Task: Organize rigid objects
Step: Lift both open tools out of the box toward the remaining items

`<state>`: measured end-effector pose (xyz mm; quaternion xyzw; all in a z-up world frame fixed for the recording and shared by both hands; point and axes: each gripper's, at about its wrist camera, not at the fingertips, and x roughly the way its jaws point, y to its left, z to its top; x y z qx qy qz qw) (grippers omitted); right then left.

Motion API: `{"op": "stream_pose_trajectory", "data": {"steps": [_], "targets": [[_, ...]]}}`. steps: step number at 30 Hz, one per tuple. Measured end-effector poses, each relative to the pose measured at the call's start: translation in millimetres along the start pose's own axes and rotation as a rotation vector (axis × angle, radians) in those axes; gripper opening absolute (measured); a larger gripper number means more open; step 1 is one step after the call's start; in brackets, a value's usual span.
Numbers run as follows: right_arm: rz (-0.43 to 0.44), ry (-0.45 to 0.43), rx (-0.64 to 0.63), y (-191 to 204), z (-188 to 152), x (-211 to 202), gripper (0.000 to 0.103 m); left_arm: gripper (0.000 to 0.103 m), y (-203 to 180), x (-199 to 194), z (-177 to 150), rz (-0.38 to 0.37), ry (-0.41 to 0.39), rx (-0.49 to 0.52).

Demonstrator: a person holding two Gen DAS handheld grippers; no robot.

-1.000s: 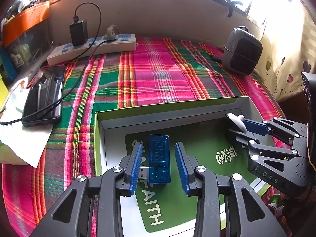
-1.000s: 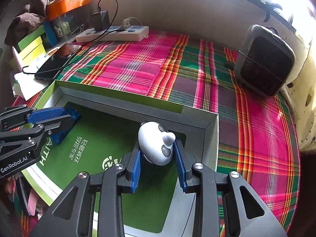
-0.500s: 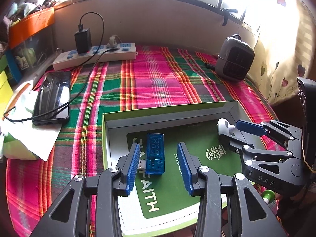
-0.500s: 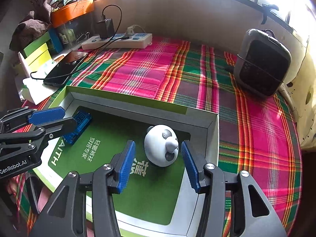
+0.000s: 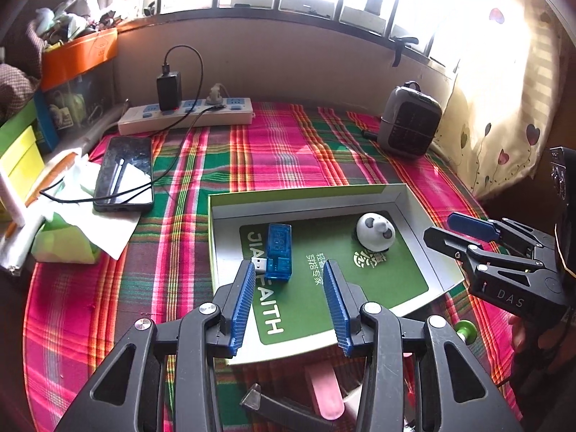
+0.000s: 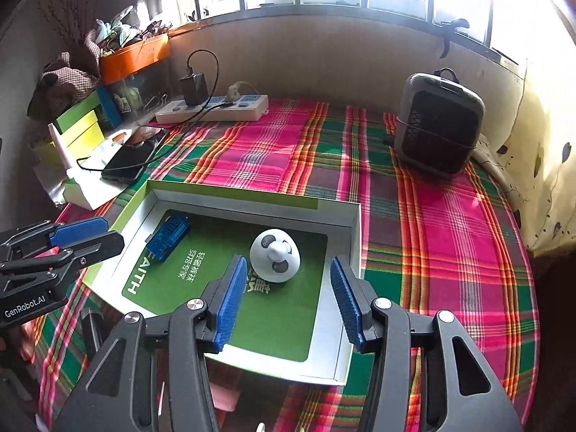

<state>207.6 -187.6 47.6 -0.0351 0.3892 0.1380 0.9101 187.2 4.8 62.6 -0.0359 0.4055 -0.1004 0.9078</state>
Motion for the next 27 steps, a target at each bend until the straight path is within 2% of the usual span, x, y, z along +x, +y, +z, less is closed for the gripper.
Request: {"op": "stream_pose_trajectory", "data": {"steps": [15,22,27], "targets": [[-0.002,-0.041,0.063,-14,-56,-50,0.050,0.038,-7,-45,-56,-0.066,-0.019,0.005],[-0.012,-0.020,0.110,-22,-87,-58,0.050,0.038,-16,-50,-84,-0.118,0.009,0.008],[0.017,-0.008,0.130,-18,-100,-55,0.050,0.038,-23,-48,-101,-0.143,0.041,0.011]]}}
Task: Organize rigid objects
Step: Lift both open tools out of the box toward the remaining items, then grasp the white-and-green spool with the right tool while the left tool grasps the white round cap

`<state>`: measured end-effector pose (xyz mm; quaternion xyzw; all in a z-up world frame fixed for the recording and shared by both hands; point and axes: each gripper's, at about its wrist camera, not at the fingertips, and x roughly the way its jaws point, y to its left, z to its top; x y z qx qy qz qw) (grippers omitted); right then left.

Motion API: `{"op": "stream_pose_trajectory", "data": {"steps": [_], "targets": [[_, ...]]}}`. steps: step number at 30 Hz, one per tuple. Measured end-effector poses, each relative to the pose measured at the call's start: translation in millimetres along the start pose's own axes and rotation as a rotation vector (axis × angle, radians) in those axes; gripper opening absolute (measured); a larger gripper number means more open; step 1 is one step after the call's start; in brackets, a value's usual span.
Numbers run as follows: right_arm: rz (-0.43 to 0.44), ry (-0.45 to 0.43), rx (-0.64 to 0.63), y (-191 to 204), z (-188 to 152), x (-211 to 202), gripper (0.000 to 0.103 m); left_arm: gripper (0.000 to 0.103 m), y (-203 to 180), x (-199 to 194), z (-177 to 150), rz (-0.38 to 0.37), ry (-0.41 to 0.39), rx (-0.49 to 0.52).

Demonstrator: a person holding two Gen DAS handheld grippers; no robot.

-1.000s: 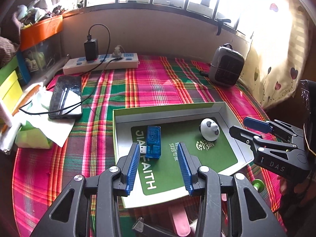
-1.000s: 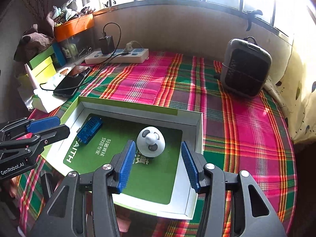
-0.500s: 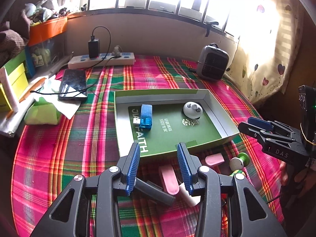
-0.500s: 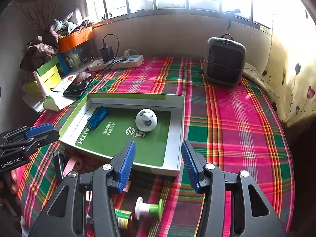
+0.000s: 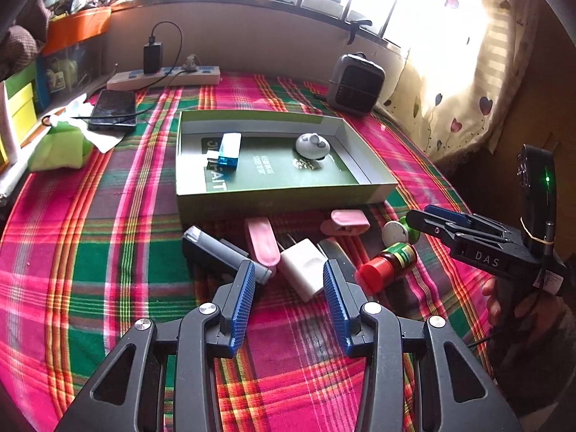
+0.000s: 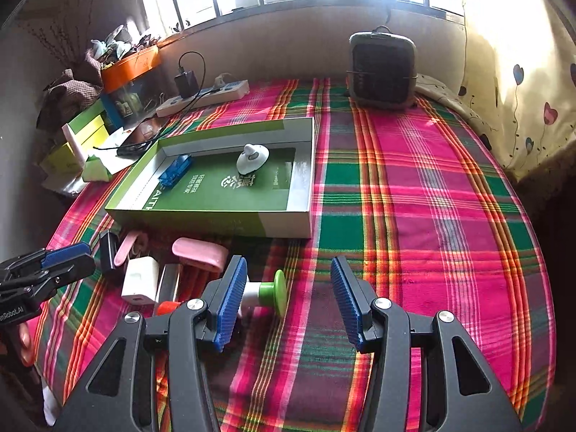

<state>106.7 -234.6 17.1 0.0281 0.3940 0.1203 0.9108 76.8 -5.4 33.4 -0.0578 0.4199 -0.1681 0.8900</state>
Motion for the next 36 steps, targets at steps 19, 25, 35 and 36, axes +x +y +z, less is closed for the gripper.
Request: {"op": "stream_pose_trajectory", "data": {"steps": [19,25,35,36], "targets": [[-0.021,0.080,-0.004,1,-7,24,0.055,0.038,-15,8,-22,-0.060,0.057,0.007],[-0.031,0.076,-0.013,-2,-10,22,0.051,0.041,-22,10,-22,-0.059,0.067,0.019],[-0.063,0.045,0.006,-16,-17,13,0.033,0.041,-37,17,-25,-0.040,0.089,0.046],[-0.065,0.045,0.010,-18,-18,11,0.033,0.041,-38,18,-25,-0.036,0.089,0.051]]}}
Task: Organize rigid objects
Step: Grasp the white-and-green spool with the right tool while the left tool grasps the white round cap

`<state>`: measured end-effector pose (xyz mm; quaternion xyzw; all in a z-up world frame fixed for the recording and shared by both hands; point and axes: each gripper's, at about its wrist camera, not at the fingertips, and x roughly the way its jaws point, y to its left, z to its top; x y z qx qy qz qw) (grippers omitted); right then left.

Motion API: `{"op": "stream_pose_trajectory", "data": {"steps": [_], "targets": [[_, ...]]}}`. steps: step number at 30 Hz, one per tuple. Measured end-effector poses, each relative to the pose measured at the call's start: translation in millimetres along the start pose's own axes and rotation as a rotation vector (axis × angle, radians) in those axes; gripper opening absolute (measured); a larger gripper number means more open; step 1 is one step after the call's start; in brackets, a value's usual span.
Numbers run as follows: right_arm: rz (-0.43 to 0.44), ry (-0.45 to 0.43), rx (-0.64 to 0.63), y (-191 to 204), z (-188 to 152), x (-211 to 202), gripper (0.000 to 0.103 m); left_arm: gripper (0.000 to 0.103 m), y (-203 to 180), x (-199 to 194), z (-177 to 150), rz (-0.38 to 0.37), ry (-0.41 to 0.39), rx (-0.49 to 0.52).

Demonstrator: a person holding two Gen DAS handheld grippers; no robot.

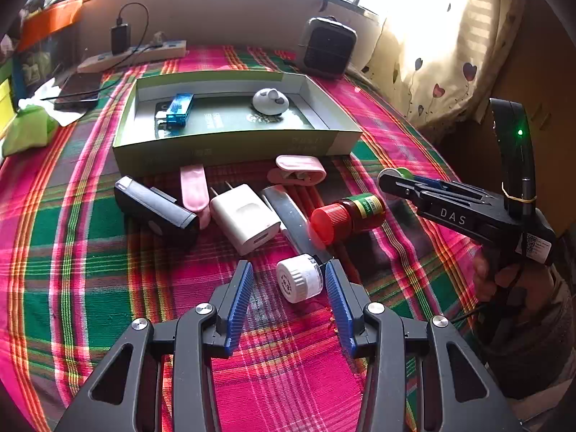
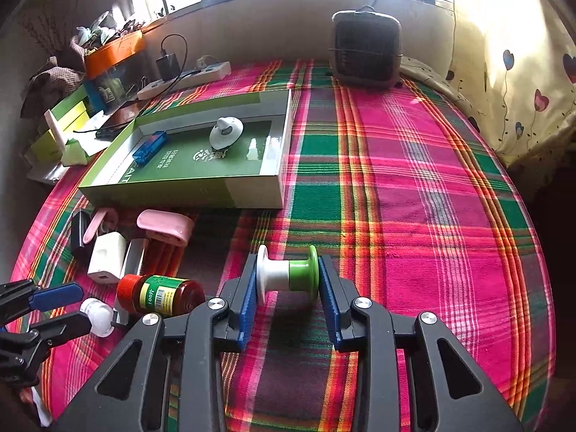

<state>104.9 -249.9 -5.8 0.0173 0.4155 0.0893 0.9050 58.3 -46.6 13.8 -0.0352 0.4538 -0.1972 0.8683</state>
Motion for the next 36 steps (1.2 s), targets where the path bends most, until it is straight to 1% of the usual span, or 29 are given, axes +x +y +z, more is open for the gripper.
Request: {"op": "stream_pose_trajectory", "data": {"steps": [6,11,17,19,20,21,23,26,36], "targets": [[-0.010,-0.008,-0.007,-3,-7,-6,0.033,0.041,-8,9,-2,0.030,0.022,0.013],[0.001,-0.013,0.001,-6,-9,-8,0.033,0.041,-6,12,-3,0.075,0.023,0.000],[0.007,-0.018,0.003,-6,-11,-8,0.034,0.041,-7,12,-3,0.096,0.013,0.004],[0.009,-0.020,0.003,-7,-11,-8,0.033,0.036,-7,12,-3,0.094,0.009,-0.001],[0.009,-0.021,0.003,-7,-11,-8,0.033,0.030,-6,12,-3,0.090,0.009,-0.003],[0.010,-0.021,0.003,-7,-11,-8,0.033,0.027,-6,12,-3,0.088,0.010,-0.004],[0.009,-0.021,0.002,-7,-11,-8,0.033,0.025,-7,12,-4,0.086,0.008,-0.002],[0.010,-0.021,0.002,-7,-11,-8,0.034,0.019,-7,12,-5,0.081,0.006,-0.006],[0.004,-0.022,-0.002,-6,-11,-9,0.034,0.018,-6,11,-6,0.079,-0.001,-0.008]]}}
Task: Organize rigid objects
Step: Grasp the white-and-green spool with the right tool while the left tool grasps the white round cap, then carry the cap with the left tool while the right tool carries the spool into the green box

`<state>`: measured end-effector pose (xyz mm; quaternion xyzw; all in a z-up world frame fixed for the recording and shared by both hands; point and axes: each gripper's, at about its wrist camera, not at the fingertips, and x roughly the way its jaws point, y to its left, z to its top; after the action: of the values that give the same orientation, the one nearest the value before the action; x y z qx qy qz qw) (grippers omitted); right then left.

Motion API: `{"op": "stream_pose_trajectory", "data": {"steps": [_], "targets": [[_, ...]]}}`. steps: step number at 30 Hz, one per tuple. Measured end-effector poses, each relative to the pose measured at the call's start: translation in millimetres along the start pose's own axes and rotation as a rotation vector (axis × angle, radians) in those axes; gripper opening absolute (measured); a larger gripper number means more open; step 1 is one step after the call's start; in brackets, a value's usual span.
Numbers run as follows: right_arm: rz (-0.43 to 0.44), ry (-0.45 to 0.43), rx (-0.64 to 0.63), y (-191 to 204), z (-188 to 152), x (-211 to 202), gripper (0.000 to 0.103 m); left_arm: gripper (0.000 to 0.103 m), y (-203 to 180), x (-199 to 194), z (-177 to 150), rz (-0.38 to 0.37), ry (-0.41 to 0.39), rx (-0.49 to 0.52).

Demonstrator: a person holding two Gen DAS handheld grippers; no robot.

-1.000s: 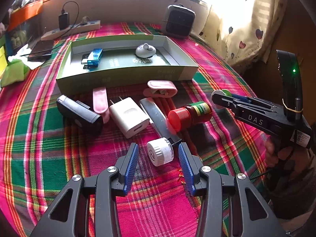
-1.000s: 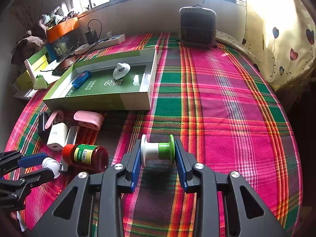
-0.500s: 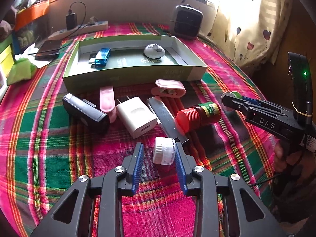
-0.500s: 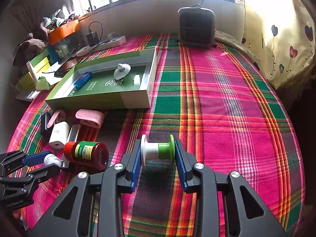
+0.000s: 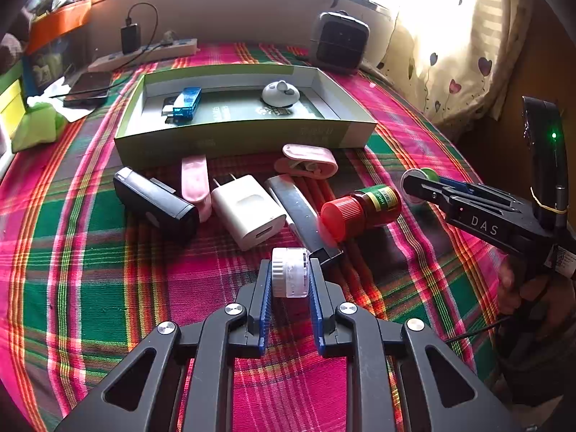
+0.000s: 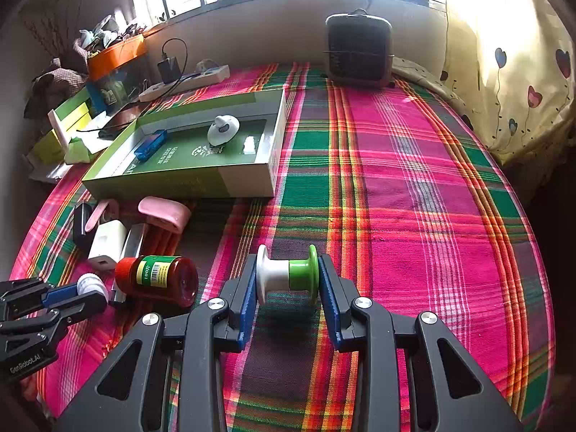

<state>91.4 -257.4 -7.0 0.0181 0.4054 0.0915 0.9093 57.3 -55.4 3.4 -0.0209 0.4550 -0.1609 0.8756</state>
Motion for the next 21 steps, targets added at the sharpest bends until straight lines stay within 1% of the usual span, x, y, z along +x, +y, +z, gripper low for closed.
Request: {"op": "stream_pose_trajectory", "data": {"steps": [8,21], "targets": [[-0.001,0.000,-0.001,0,0,0,0.034,0.018,2,-3,1,0.005,-0.008,-0.002],[-0.007,-0.010,0.001,0,2,-6,0.033,0.018,6,-16,13,0.024,-0.052,0.002]]}}
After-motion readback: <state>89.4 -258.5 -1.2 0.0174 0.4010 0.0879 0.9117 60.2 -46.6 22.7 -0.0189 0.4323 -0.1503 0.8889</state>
